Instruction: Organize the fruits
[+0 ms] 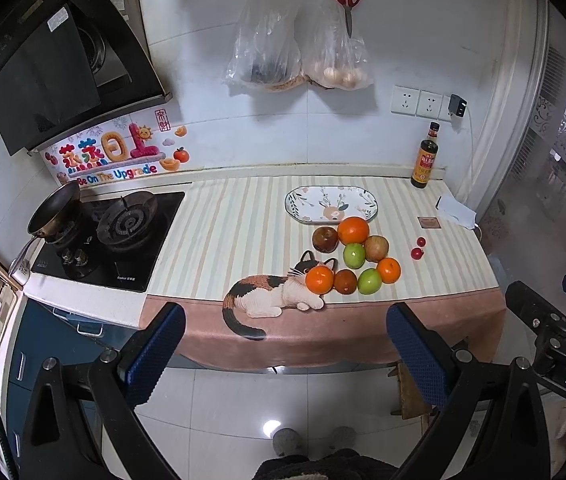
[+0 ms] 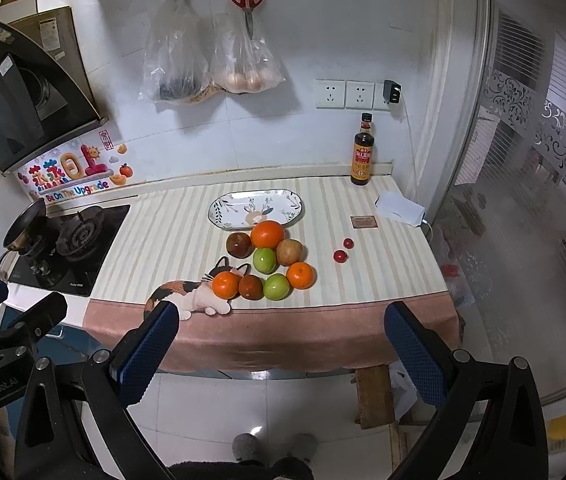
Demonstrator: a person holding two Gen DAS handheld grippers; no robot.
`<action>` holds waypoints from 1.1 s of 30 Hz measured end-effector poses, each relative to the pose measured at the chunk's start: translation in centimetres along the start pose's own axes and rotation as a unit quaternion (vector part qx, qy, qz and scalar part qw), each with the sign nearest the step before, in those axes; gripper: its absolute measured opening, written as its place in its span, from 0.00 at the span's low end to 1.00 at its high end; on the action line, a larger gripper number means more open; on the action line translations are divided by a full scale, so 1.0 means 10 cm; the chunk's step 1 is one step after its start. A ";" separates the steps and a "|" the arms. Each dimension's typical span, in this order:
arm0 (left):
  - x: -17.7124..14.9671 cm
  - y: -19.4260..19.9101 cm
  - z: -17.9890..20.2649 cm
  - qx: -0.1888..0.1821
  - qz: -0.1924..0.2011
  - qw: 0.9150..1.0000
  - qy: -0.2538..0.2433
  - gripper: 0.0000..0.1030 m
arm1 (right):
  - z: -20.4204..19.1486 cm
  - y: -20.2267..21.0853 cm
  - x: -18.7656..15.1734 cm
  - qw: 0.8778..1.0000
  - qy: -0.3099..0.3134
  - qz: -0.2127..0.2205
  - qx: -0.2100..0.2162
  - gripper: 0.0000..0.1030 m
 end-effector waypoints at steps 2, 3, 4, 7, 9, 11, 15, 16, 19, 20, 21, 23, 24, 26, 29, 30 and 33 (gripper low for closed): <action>-0.01 0.00 0.00 0.000 0.000 1.000 0.000 1.00 | 0.00 0.00 0.00 1.000 0.000 0.000 0.000 1.00; 0.00 0.01 0.00 0.000 0.000 1.000 0.000 1.00 | 0.00 0.00 0.00 1.000 0.000 0.000 0.000 1.00; -0.01 0.00 0.00 0.000 0.001 1.000 0.000 1.00 | 0.00 0.00 0.00 1.000 0.000 0.000 0.000 1.00; -0.01 0.01 -0.01 0.000 0.002 1.000 0.000 1.00 | 0.00 0.00 0.00 1.000 0.000 0.000 0.000 1.00; 0.00 0.02 -0.01 -0.001 0.001 1.000 0.000 1.00 | 0.00 0.00 0.01 1.000 0.000 -0.001 0.000 1.00; 0.01 0.03 -0.01 -0.001 0.002 1.000 -0.002 1.00 | 0.00 0.01 0.01 1.000 0.000 -0.001 0.000 1.00; 0.03 0.05 -0.02 -0.002 0.001 1.000 -0.001 1.00 | -0.01 0.00 0.01 1.000 0.001 -0.002 0.001 1.00; 0.03 0.05 -0.01 -0.001 0.001 1.000 -0.002 1.00 | -0.01 0.01 0.00 1.000 0.001 -0.002 0.001 1.00; 0.04 0.06 -0.02 -0.002 0.002 1.000 0.000 1.00 | -0.01 0.01 0.00 1.000 0.001 -0.002 0.001 1.00; 0.03 0.05 -0.01 -0.001 0.001 1.000 -0.002 1.00 | -0.01 0.01 0.00 1.000 0.000 -0.002 0.001 1.00; 0.04 0.05 -0.01 -0.002 0.001 1.000 -0.002 1.00 | -0.01 0.01 0.00 1.000 0.001 -0.001 0.000 1.00; 0.04 0.05 0.00 -0.001 0.002 1.000 -0.002 1.00 | -0.02 0.01 -0.01 1.000 0.001 -0.002 0.000 1.00; 0.04 0.05 0.00 -0.001 0.001 1.000 -0.002 1.00 | -0.02 0.01 -0.01 1.000 0.000 -0.001 0.000 1.00; 0.03 0.05 0.00 -0.001 0.002 1.000 -0.002 1.00 | -0.01 0.01 0.00 1.000 0.001 -0.002 0.001 1.00; 0.03 0.06 0.00 -0.002 0.002 1.000 -0.003 1.00 | -0.01 0.01 0.00 1.000 0.001 -0.002 0.001 1.00; 0.04 0.07 -0.01 -0.001 0.002 1.000 -0.003 1.00 | -0.01 0.01 0.00 1.000 0.000 -0.002 0.001 1.00; 0.04 0.07 -0.01 -0.001 0.002 1.000 -0.002 1.00 | -0.01 0.03 -0.01 1.000 -0.001 -0.002 0.001 1.00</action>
Point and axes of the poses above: each gripper's, at about its wrist camera, not at the fingertips, and y roughly against the way its jaws point, z to its right, x to its top, the point moved 7 cm from there along -y, roughly the way its jaws point, and after that the axes turned 7 degrees about -x, right-handed, at the moved point
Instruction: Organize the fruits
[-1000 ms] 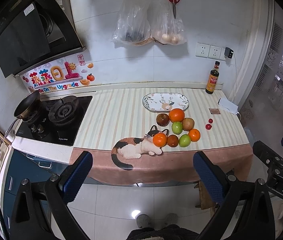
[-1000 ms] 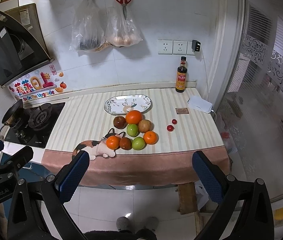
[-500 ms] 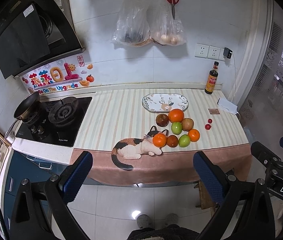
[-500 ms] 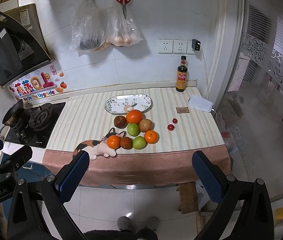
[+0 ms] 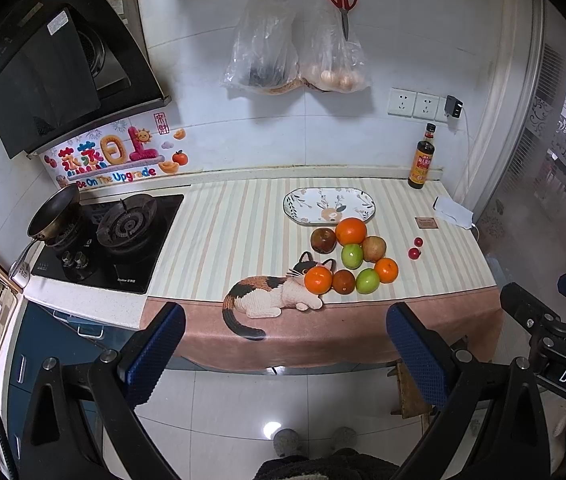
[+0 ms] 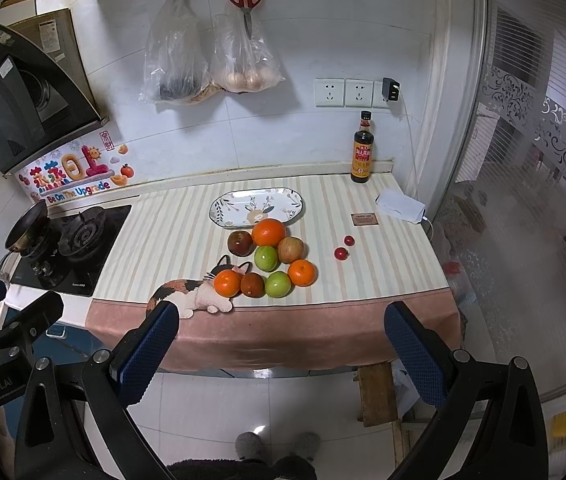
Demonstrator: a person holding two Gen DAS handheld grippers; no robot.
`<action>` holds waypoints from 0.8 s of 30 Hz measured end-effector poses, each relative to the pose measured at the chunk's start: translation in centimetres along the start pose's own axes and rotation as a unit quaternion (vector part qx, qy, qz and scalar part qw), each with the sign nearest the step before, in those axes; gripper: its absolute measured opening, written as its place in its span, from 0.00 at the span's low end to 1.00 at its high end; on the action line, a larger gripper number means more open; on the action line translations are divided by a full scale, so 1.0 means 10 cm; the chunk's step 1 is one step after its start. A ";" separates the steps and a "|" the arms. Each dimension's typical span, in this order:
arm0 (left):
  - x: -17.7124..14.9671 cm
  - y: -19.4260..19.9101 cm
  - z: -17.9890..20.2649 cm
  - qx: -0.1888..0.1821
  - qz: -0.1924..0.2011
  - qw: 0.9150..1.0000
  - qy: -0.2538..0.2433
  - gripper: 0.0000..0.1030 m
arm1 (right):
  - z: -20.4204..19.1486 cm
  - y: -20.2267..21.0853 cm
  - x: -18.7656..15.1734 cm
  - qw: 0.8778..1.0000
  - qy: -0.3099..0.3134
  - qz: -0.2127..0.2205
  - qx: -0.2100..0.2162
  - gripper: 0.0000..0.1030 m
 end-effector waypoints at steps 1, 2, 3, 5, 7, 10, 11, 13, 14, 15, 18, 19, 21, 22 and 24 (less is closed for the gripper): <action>0.00 0.00 0.00 0.001 0.000 1.000 -0.001 1.00 | 0.00 -0.01 0.00 1.000 0.000 -0.001 0.000 1.00; 0.00 0.00 0.00 0.000 0.000 1.000 -0.001 1.00 | 0.00 0.00 0.00 1.000 0.000 -0.001 -0.001 1.00; 0.00 0.00 0.01 0.000 0.000 1.000 -0.001 1.00 | 0.00 0.00 -0.01 1.000 -0.001 -0.002 -0.001 1.00; 0.00 0.00 0.01 0.000 0.000 1.000 -0.001 1.00 | 0.00 0.03 -0.03 1.000 -0.002 -0.002 0.000 1.00; 0.01 0.00 0.02 0.000 0.000 1.000 -0.001 1.00 | -0.01 0.05 -0.03 1.000 -0.002 -0.001 0.001 1.00; 0.02 0.01 0.03 -0.001 0.001 1.000 0.000 1.00 | 0.00 0.04 -0.02 1.000 -0.001 0.000 0.000 1.00; 0.03 0.02 0.04 -0.001 0.002 1.000 -0.001 1.00 | 0.00 0.05 -0.03 1.000 -0.001 0.002 0.000 1.00; 0.02 0.04 0.06 -0.002 0.004 1.000 -0.001 1.00 | 0.00 0.08 -0.03 1.000 -0.003 0.004 0.000 1.00; 0.03 0.04 0.06 -0.002 0.004 1.000 -0.001 1.00 | -0.01 0.10 -0.03 1.000 -0.003 0.005 0.000 1.00; 0.04 0.06 0.06 -0.002 0.005 1.000 -0.001 1.00 | 0.01 0.11 -0.03 1.000 -0.004 0.006 0.000 1.00; 0.05 0.06 0.07 -0.002 0.005 1.000 -0.001 1.00 | 0.01 0.13 -0.02 1.000 -0.006 0.008 0.001 1.00; 0.05 0.07 0.07 -0.003 0.006 1.000 -0.001 1.00 | 0.00 0.13 -0.02 1.000 -0.006 0.008 0.001 1.00; 0.06 0.07 0.07 -0.002 0.006 1.000 -0.001 1.00 | 0.01 0.13 -0.02 1.000 -0.007 0.008 0.001 1.00; 0.05 0.06 0.08 -0.002 0.006 1.000 -0.001 1.00 | 0.00 0.13 -0.02 1.000 -0.007 0.008 0.002 1.00; 0.03 0.06 0.08 -0.003 0.006 1.000 -0.001 1.00 | 0.00 0.13 -0.02 1.000 -0.007 0.008 0.001 1.00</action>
Point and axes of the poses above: each gripper's, at about its wrist camera, not at the fingertips, and y roughly against the way its jaws point, z to its right, x to its top, the point moved 7 cm from there along -y, roughly the way its jaws point, and after that the axes turned 7 degrees about -x, right-handed, at the moved point
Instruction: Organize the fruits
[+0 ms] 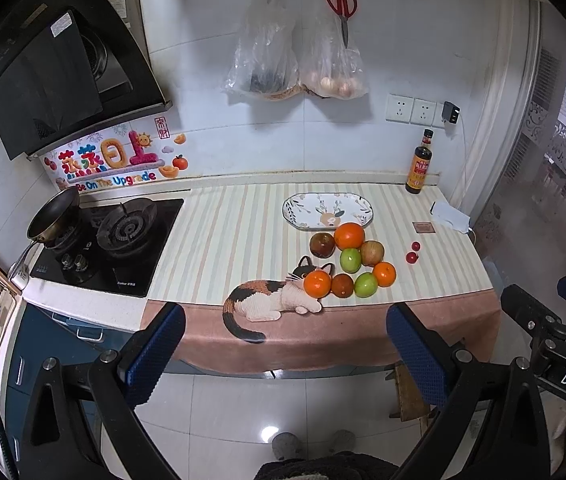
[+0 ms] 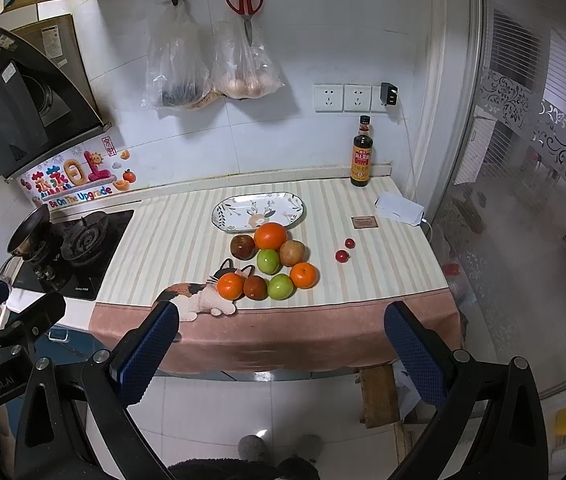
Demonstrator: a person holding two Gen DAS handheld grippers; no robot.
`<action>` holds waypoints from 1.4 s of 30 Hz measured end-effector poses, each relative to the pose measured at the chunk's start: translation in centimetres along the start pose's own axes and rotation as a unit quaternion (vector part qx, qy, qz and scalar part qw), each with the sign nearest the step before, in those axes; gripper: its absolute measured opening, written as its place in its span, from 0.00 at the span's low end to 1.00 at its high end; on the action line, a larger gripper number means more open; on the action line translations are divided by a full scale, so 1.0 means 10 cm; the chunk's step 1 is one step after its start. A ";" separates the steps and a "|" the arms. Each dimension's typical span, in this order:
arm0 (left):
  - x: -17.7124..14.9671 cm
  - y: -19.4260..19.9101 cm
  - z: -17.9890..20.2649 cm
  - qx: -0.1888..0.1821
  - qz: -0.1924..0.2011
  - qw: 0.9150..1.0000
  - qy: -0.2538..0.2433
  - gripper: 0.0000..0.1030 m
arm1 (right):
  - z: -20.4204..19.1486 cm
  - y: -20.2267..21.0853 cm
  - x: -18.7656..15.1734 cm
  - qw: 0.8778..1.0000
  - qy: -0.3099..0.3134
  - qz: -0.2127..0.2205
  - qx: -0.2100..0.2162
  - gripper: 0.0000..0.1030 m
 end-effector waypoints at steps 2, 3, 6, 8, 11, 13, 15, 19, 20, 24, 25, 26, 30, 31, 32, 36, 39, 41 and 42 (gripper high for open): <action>0.00 0.00 0.00 0.000 0.001 1.000 0.000 1.00 | -0.01 0.00 0.00 1.000 -0.002 0.000 0.000 1.00; 0.02 0.00 0.00 -0.002 0.001 1.000 -0.001 1.00 | -0.02 0.00 0.00 1.000 -0.005 -0.001 0.000 1.00; 0.03 -0.02 -0.01 0.001 0.001 1.000 0.001 1.00 | -0.04 -0.02 0.00 1.000 -0.014 -0.003 0.000 1.00; 0.11 -0.05 -0.07 0.002 0.004 1.000 0.004 1.00 | -0.06 -0.08 0.00 1.000 -0.026 -0.007 0.002 1.00; 0.27 -0.20 -0.21 0.020 0.016 1.000 0.006 1.00 | -0.10 -0.20 0.03 0.998 -0.056 -0.013 0.021 1.00; 0.33 -0.36 -0.33 0.030 0.014 0.999 0.009 1.00 | -0.12 -0.34 0.04 0.997 -0.073 -0.018 0.029 1.00; 0.30 -0.58 -0.50 0.027 0.004 1.000 0.010 1.00 | -0.12 -0.49 0.03 0.996 -0.080 -0.027 0.025 1.00; 0.26 -1.07 -0.65 0.035 -0.037 0.999 0.011 1.00 | -0.16 -0.94 0.02 0.994 -0.086 -0.062 0.028 1.00; 0.23 -1.22 -0.68 0.038 -0.055 0.998 0.011 1.00 | -0.16 -1.09 0.01 0.993 -0.085 -0.077 0.030 1.00; 0.16 -1.88 -0.72 0.034 -0.119 0.992 0.023 1.00 | -0.17 -1.66 -0.01 0.989 -0.079 -0.120 0.034 1.00; 0.11 -2.03 -0.73 0.032 -0.131 0.990 0.025 1.00 | -0.16 -1.83 0.01 0.988 -0.078 -0.128 0.035 1.00; 0.09 -2.17 -0.74 0.034 -0.144 0.989 0.030 1.00 | -0.14 -2.02 0.02 0.987 -0.079 -0.139 0.035 1.00; -0.07 -2.82 -0.67 0.029 -0.209 0.976 0.049 1.00 | -0.10 -2.73 0.10 0.979 -0.083 -0.180 0.056 1.00; -0.13 -3.01 -0.63 0.023 -0.231 0.971 0.056 1.00 | -0.10 -2.98 0.13 0.975 -0.082 -0.193 0.069 1.00; -0.18 -3.14 -0.62 0.021 -0.245 0.967 0.062 1.00 | -0.10 -3.13 0.14 0.973 -0.081 -0.204 0.076 1.00; -0.42 -3.82 -0.46 -0.017 -0.335 0.935 0.115 1.00 | -0.15 -3.84 0.20 0.957 -0.074 -0.258 0.110 1.00; -0.53 -4.20 -0.38 -0.031 -0.375 0.915 0.149 1.00 | -0.18 -4.19 0.22 0.950 -0.065 -0.279 0.122 1.00; -0.58 -4.41 -0.34 -0.034 -0.393 0.904 0.163 1.00 | -0.19 -4.47 0.24 0.944 -0.060 -0.298 0.127 1.00; -0.64 -4.53 -0.30 -0.042 -0.406 0.895 0.178 0.99 | -0.19 -4.61 0.26 0.940 -0.061 -0.309 0.132 1.00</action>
Point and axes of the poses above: each gripper's, at about its wrist camera, not at the fingertips, and y roughly against the way its jaws point, z to its right, x to its top, the point moved 7 cm from there along -y, roughly the way its jaws point, and after that the axes turned 7 degrees about -x, right-handed, at the moved point
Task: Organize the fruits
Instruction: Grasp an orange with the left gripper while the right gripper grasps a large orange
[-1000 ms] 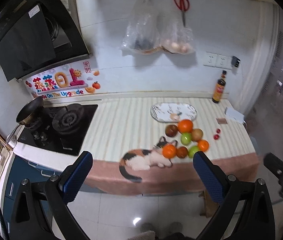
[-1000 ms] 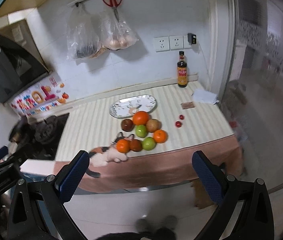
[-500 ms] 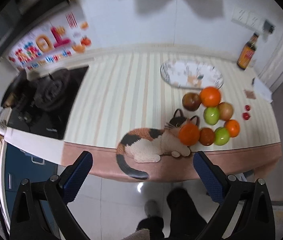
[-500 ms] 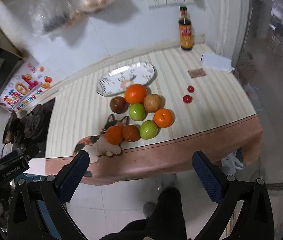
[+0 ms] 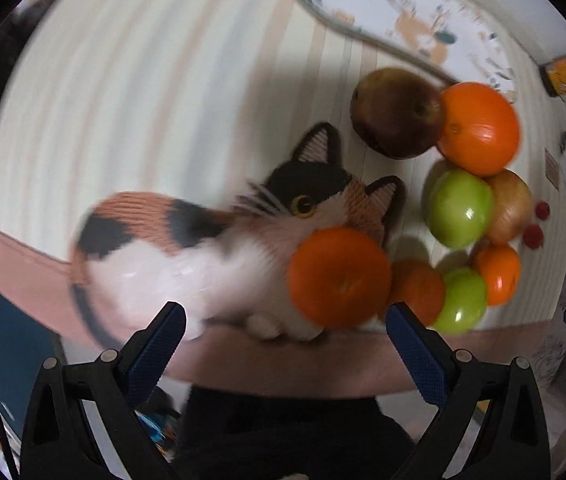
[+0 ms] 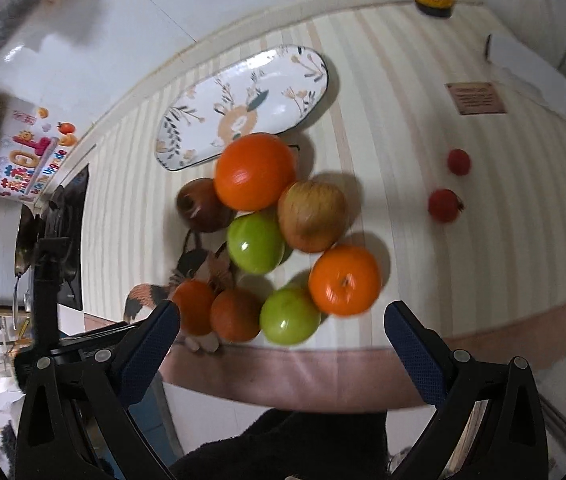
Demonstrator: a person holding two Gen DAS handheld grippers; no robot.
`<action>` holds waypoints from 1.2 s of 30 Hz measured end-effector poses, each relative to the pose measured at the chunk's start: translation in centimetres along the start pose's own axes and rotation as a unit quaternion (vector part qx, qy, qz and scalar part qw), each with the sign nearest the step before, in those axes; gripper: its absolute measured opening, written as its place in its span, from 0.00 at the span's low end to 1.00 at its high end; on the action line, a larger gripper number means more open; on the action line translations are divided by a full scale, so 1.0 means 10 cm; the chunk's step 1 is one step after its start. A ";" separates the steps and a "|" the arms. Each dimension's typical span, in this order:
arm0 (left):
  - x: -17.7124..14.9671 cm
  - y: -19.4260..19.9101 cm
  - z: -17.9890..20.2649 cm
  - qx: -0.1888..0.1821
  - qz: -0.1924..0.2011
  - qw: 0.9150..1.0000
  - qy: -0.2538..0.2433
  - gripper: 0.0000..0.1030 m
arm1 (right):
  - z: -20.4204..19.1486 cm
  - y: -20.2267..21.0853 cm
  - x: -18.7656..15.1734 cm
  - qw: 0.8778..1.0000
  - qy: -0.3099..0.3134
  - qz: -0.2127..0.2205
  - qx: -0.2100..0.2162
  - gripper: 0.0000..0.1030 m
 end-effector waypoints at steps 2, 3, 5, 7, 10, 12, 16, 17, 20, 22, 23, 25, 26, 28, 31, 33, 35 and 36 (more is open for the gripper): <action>0.03 -0.14 0.02 -0.017 -0.020 0.999 0.019 0.95 | 0.01 -0.15 0.14 1.000 0.001 -0.018 0.014 1.00; 0.03 -0.21 0.04 -0.033 -0.031 0.999 0.029 0.92 | 0.00 -0.18 0.18 1.000 0.001 -0.023 0.017 1.00; 0.06 -0.25 0.04 -0.052 -0.027 0.997 0.050 0.86 | -0.05 -0.30 0.32 0.999 0.011 -0.033 0.025 1.00; 0.06 -0.26 0.07 -0.088 -0.031 0.994 0.062 0.73 | -0.10 -0.40 0.44 0.998 0.020 -0.044 0.027 1.00; 0.02 -0.22 0.12 -0.106 -0.029 0.992 0.068 0.62 | -0.20 -0.61 0.66 0.997 0.032 -0.058 0.029 1.00; 0.01 -0.18 0.12 -0.096 -0.023 0.993 0.061 0.61 | -0.24 -0.72 0.75 0.997 0.032 -0.068 0.030 1.00; 0.08 0.01 0.00 -0.050 0.009 0.997 0.060 0.61 | -0.32 -0.96 0.95 0.995 0.016 -0.087 0.043 1.00; 0.09 0.05 -0.05 -0.043 0.015 0.997 0.064 0.61 | -0.34 -1.03 0.99 0.994 0.011 -0.094 0.046 1.00; 0.13 0.13 -0.16 -0.036 0.020 0.997 0.069 0.61 | -0.41 -1.21 1.05 0.992 -0.007 -0.112 0.055 0.99; 0.13 0.18 -0.17 -0.042 0.018 0.996 0.072 0.61 | -0.45 -1.33 1.07 0.990 -0.020 -0.123 0.061 0.97; 0.12 0.21 -0.16 -0.042 0.018 0.997 0.069 0.61 | -0.46 -1.38 1.07 0.990 -0.021 -0.127 0.058 0.96; 0.09 0.21 -0.17 -0.042 0.018 0.997 0.065 0.61 | -0.49 -1.45 1.07 0.989 -0.028 -0.131 0.056 0.94; 0.08 0.24 -0.16 -0.042 0.018 0.997 0.066 0.61 | -0.52 -1.48 1.07 0.989 -0.028 -0.133 0.054 0.94; 0.05 0.27 -0.16 -0.045 0.018 0.997 0.064 0.61 | -0.59 -1.52 1.06 0.989 -0.020 -0.135 0.050 0.88; 0.06 0.33 -0.12 -0.044 0.019 0.997 0.063 0.61 | -0.66 -1.55 1.05 0.989 -0.012 -0.137 0.046 0.85; 0.03 0.35 -0.16 -0.040 0.018 0.997 0.058 0.61 | -0.68 -1.55 1.04 0.990 -0.007 -0.136 0.037 0.84; 0.08 0.34 -0.09 -0.035 0.018 0.998 0.053 0.61 | -0.71 -1.53 1.03 0.991 0.002 -0.130 0.023 0.84; 0.10 0.36 -0.10 -0.030 0.020 0.998 0.049 0.61 | -0.72 -1.51 1.03 0.992 0.009 -0.124 0.013 0.84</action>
Point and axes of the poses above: each gripper's, at about its wrist camera, not at the fingertips, and y roughly against the way its jaws point, z to its right, x to its top, the point moved 7 cm from there along -y, roughly the way its jaws point, and after that the axes turned 7 degrees about -x, right-handed, at the moved point
